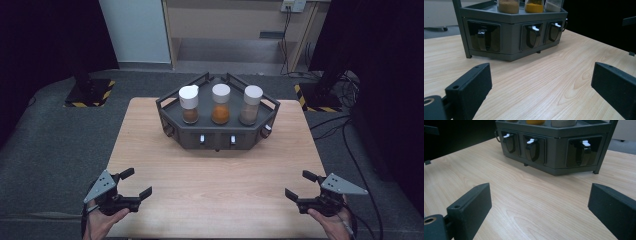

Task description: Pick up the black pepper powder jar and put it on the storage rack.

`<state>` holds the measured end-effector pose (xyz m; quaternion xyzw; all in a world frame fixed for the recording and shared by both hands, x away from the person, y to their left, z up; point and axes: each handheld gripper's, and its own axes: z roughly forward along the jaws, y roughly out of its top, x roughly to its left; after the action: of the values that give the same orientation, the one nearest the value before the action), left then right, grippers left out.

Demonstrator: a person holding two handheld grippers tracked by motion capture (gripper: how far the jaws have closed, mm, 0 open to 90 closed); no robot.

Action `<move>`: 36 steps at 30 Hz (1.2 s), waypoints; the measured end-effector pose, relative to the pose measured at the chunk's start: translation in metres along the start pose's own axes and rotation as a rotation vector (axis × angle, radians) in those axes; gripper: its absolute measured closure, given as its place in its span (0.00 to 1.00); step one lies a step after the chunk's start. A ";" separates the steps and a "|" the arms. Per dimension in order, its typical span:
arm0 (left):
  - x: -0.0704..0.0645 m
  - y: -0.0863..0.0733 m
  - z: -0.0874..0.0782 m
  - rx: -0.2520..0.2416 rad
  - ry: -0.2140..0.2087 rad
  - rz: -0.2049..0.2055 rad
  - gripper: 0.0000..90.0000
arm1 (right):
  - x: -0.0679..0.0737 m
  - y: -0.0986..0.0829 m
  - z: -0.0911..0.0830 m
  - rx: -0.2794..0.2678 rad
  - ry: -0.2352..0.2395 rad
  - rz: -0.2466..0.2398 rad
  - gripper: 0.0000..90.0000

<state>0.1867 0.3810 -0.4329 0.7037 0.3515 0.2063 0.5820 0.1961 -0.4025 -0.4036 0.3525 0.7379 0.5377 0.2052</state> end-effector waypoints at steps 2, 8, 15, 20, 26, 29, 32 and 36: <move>0.001 -0.001 0.000 -0.006 -0.004 -0.001 0.02 | 0.000 0.000 0.000 0.002 0.000 -0.001 0.06; 0.001 -0.002 -0.001 -0.016 -0.010 0.000 0.02 | -0.002 -0.001 0.000 -0.001 0.013 0.004 0.07; 0.001 -0.001 0.000 -0.014 -0.012 0.003 0.02 | -0.002 -0.001 0.000 -0.002 0.016 0.003 0.07; 0.001 -0.001 -0.001 -0.014 -0.012 0.002 0.02 | -0.002 0.000 0.001 0.002 0.018 -0.003 0.07; 0.001 -0.001 0.000 -0.013 -0.012 0.002 0.02 | -0.002 0.000 0.001 0.002 0.020 -0.003 0.07; 0.001 -0.001 0.000 -0.012 -0.013 0.003 0.02 | -0.002 0.000 0.001 0.003 0.020 -0.002 0.07; 0.001 -0.001 0.000 -0.012 -0.014 0.003 0.02 | -0.002 -0.001 0.001 0.001 0.020 -0.001 0.07; 0.001 -0.001 0.000 -0.011 -0.013 0.003 0.02 | -0.002 0.000 0.001 0.003 0.020 -0.002 0.07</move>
<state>0.1867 0.3820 -0.4338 0.7023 0.3456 0.2044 0.5879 0.1980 -0.4036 -0.4044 0.3467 0.7410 0.5400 0.1977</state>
